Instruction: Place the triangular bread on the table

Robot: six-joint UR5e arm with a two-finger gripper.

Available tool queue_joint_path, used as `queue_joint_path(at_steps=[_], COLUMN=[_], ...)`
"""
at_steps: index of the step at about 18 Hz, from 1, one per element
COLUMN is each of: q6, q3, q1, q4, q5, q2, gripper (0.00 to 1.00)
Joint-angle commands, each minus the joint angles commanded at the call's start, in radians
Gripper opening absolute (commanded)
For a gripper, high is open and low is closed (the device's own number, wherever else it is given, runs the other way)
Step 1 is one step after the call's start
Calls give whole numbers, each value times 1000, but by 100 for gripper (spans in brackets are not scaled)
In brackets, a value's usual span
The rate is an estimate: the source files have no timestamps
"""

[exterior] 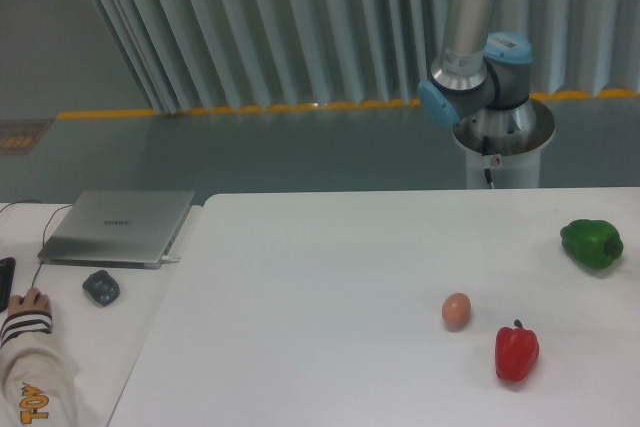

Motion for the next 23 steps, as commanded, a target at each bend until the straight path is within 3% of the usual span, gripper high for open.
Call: queue_joint_path(at_steps=[6, 8, 14, 18, 23], q6=[-147, -186, -204, -206, -233], q3=[23, 32, 120, 149, 153], q1=[8, 2, 5, 5, 0], q4=[34, 78, 89, 205, 218], q5=[-20, -26, -26, -26, -26], q2=[-41, -61, -112, -201, -249], gripper=[100, 100, 100, 100, 99])
